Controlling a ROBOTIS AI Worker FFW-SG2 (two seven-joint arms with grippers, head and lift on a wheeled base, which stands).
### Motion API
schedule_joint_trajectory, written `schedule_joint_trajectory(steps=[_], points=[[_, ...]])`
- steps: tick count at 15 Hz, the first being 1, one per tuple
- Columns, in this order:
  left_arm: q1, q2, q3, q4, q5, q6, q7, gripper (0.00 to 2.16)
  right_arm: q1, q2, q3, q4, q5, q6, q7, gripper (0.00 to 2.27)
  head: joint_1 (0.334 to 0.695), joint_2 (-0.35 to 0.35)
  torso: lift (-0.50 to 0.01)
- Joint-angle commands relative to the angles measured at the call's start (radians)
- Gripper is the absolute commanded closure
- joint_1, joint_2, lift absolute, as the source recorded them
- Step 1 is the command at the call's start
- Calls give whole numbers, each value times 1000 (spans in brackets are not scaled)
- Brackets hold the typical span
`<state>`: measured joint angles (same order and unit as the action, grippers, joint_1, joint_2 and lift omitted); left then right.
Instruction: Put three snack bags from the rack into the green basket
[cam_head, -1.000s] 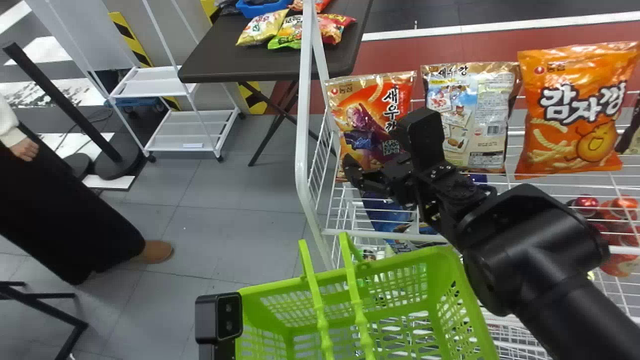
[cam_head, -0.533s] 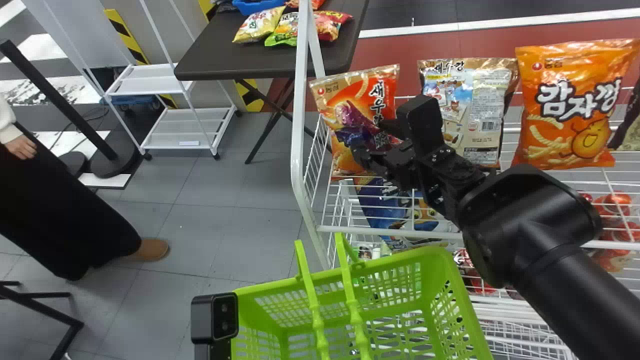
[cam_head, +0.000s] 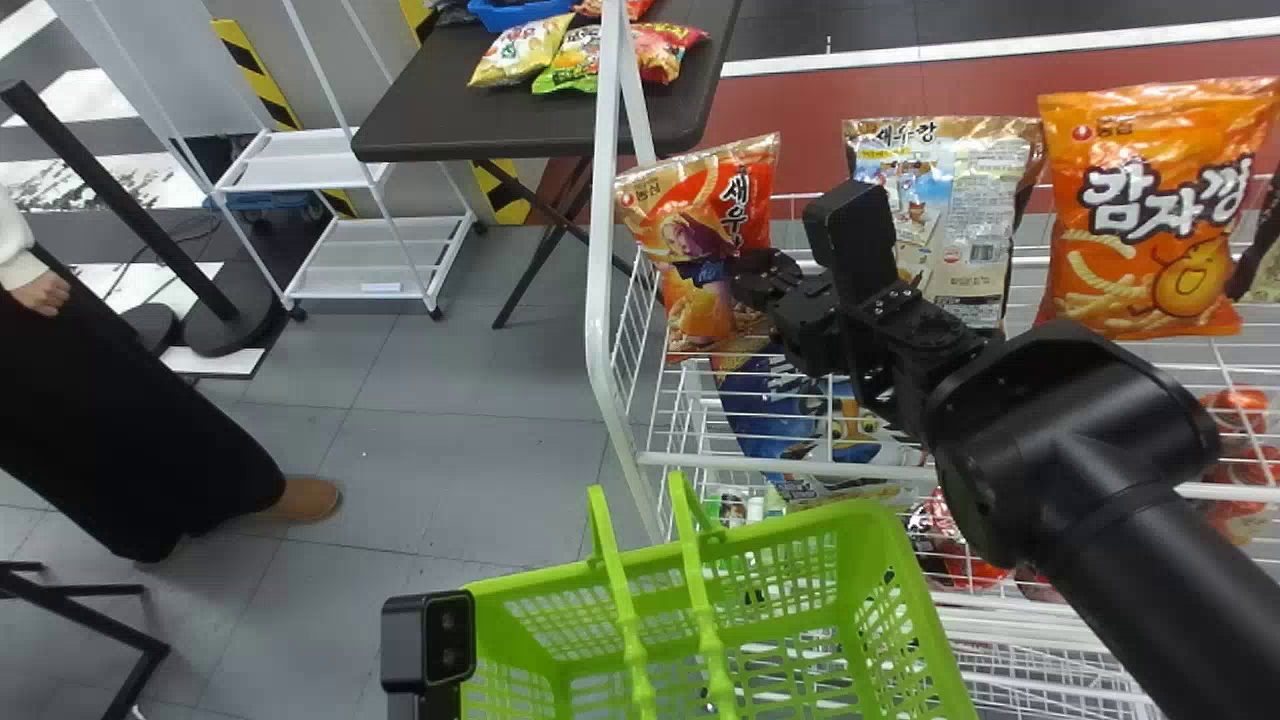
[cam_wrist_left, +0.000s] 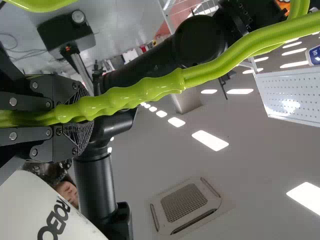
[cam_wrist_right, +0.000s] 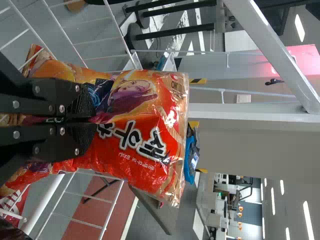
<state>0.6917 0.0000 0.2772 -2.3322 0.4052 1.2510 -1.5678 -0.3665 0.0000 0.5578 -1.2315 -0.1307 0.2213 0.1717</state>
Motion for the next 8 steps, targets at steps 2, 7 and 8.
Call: schedule_joint_trajectory(steps=[2, 7, 8], points=[[0, -3, 0, -1, 0, 0, 3, 2148, 63, 1, -29, -168, 9, 88, 0, 2246, 695, 246, 0], [-1, -3, 4, -3, -8, 0, 8, 2152, 164, -37, -82, -424, 6, 290, -9, 2246, 695, 254, 0], [-1, -3, 4, -3, -9, 0, 8, 2148, 190, -51, -85, -479, 13, 339, -21, 2246, 695, 247, 0]])
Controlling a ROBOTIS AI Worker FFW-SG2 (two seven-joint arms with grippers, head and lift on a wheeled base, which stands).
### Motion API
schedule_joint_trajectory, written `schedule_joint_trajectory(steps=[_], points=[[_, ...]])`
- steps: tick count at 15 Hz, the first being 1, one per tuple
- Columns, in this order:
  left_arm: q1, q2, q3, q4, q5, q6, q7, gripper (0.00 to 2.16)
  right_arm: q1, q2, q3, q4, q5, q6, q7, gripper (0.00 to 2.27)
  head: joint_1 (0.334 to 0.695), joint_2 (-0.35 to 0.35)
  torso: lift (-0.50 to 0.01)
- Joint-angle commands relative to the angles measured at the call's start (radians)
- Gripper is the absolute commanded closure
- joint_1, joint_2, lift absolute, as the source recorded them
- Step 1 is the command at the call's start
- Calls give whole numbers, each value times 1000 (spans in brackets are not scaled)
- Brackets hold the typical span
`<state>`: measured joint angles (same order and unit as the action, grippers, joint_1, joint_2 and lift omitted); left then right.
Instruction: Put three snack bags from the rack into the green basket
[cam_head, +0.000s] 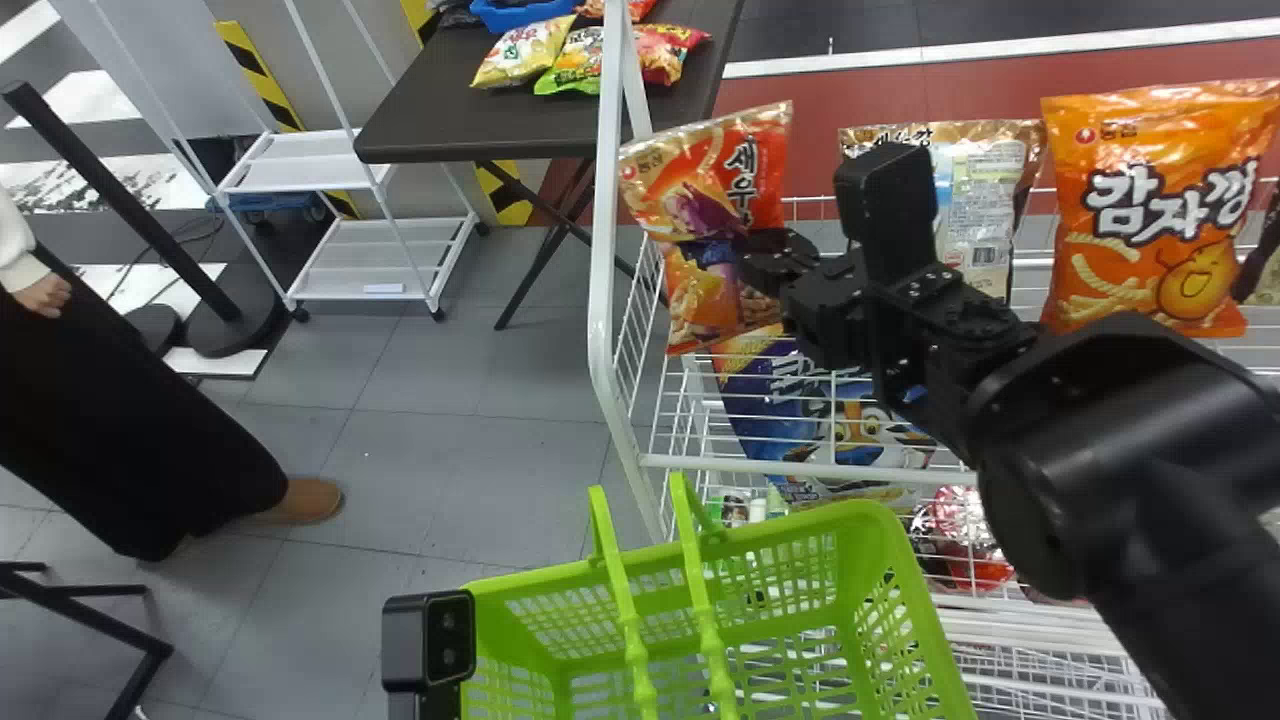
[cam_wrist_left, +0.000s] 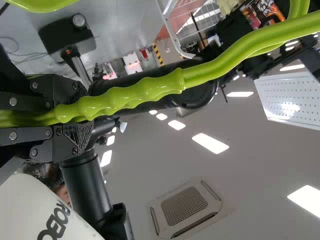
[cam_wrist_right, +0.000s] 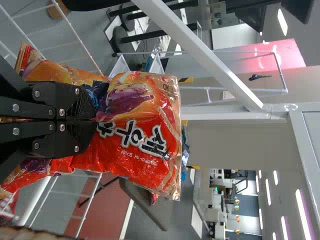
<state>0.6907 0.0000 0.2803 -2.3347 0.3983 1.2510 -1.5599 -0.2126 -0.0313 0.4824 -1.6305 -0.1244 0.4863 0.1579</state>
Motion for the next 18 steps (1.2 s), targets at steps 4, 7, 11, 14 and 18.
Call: schedule_joint_trajectory(steps=[4, 7, 11, 14, 18], points=[[-14, -3, 2, 8, -6, 3, 6, 2148, 173, -110, -65, -353, -15, 283, -20, 2246, 695, 196, 0], [-39, -3, 2, 25, -12, 6, 6, 2148, 240, -150, -120, -517, -66, 446, -12, 2246, 695, 144, 0], [-45, -3, 5, 34, -19, 3, 6, 2148, 308, -200, -203, -713, -126, 633, -1, 2246, 695, 100, 0], [-50, -3, -1, 29, -49, 6, 6, 2148, 323, -229, -269, -818, -158, 743, -1, 2246, 695, 63, 0], [-59, -3, -13, 40, -61, 9, 14, 2148, 348, -242, -312, -928, -261, 924, -5, 2246, 695, -1, 0]])
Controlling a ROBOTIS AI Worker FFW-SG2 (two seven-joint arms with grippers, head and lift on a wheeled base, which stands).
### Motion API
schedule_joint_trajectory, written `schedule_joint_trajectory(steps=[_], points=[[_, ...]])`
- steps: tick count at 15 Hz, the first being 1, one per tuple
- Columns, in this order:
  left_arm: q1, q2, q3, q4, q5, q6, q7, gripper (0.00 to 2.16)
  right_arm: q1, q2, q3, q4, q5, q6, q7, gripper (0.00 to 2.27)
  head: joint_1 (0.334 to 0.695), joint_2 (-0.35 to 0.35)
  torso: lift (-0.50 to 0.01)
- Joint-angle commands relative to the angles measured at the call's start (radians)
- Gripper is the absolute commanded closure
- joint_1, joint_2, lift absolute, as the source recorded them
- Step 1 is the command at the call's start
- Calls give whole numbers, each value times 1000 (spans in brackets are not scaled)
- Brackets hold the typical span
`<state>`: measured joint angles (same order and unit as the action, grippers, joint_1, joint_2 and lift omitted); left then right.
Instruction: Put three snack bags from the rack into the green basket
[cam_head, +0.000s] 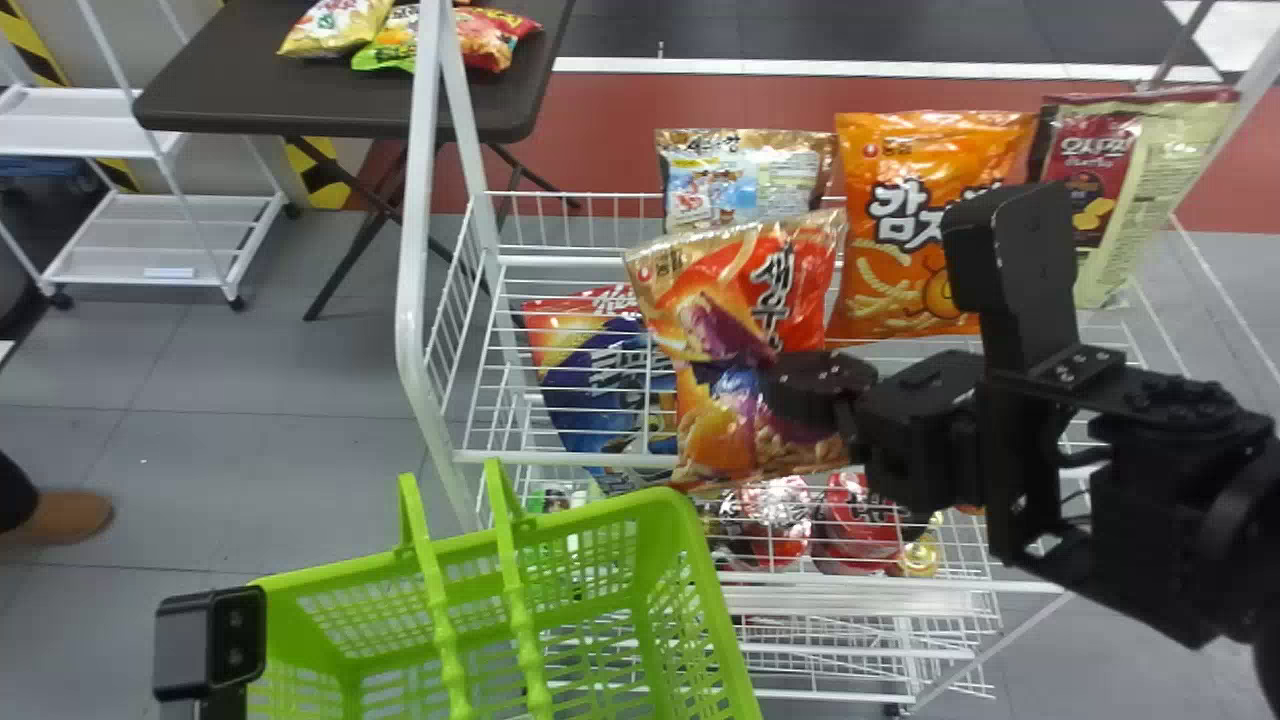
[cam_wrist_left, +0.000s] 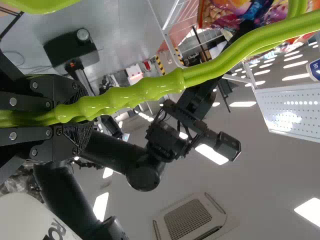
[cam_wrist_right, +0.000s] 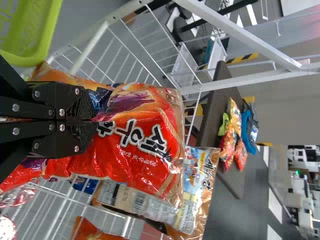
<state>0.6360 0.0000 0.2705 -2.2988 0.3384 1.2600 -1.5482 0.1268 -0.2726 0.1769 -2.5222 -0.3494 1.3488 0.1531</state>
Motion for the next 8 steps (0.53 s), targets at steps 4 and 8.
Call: schedule_joint_trajectory(steps=[4, 8], points=[[-15, -3, -25, 5, -12, 0, 13, 2152, 1, -5, -11, -109, -49, 114, -12, 2246, 695, 5, 0], [-21, -3, -31, 7, -24, 9, 16, 2148, -15, -16, -37, -136, -56, 148, -29, 2246, 695, -18, 0]])
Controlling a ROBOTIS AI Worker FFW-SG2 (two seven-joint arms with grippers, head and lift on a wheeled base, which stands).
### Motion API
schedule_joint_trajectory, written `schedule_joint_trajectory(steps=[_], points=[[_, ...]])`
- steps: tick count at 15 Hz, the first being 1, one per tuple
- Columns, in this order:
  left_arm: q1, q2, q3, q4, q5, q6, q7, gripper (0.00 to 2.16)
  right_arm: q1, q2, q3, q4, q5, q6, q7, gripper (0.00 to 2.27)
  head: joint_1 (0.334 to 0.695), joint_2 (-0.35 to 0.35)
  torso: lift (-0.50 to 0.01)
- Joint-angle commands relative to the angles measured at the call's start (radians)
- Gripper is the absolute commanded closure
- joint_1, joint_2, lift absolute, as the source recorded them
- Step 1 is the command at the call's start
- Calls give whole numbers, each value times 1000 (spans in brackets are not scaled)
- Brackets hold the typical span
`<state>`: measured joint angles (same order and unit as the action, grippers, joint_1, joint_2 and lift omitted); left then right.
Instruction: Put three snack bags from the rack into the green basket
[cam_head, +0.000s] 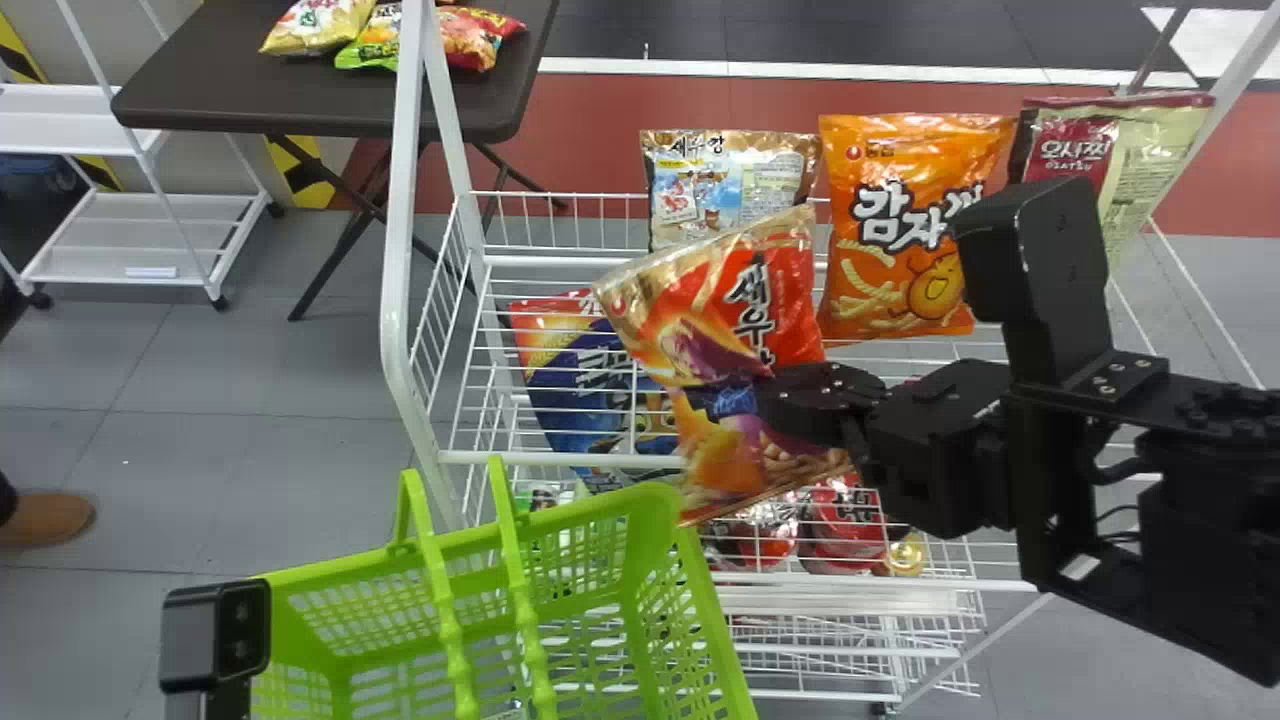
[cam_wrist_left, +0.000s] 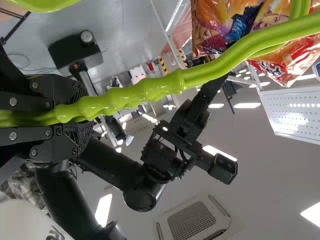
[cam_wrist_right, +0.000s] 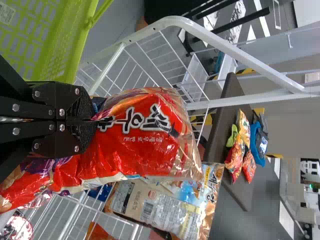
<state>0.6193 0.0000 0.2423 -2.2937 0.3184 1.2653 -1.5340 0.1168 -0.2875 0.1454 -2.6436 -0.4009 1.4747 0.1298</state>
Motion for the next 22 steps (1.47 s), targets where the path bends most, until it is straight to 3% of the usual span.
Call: schedule_joint_trajectory(steps=[1, 6, 9, 14, 15, 16, 17, 18, 22], points=[[-9, -3, -6, 6, -5, 4, 3, 2152, -3, -1, -6, -29, -10, 34, -6, 2246, 695, -25, 0], [-29, -3, -20, 17, -5, 4, 9, 2148, 20, 11, 51, -49, -93, 97, -6, 2246, 695, -19, 0], [-32, -3, -21, 17, 1, 7, 11, 2152, 20, 30, 126, -49, -96, 97, -16, 2246, 695, 58, 0], [-30, -3, -17, 17, 10, 10, 12, 2148, 112, 25, 200, -45, -30, 97, -41, 2226, 695, 133, 0], [-30, -3, -17, 17, 11, 7, 12, 2148, 130, 22, 207, -45, -16, 97, -38, 1976, 695, 142, 0], [-30, -3, -17, 17, 13, 7, 14, 2148, 145, 19, 215, -44, -10, 97, -38, 1281, 695, 145, 0], [-30, -3, -17, 17, 13, 10, 14, 2148, 152, 18, 217, -44, -9, 97, -39, 161, 695, 146, 0], [-32, -3, -17, 17, 11, 7, 15, 2148, 155, 18, 217, -45, -9, 97, -39, -2, 695, 147, 0], [-30, -3, -15, 17, 13, 10, 14, 2148, 153, 21, 195, -49, -22, 97, -38, 56, 695, 151, 0]])
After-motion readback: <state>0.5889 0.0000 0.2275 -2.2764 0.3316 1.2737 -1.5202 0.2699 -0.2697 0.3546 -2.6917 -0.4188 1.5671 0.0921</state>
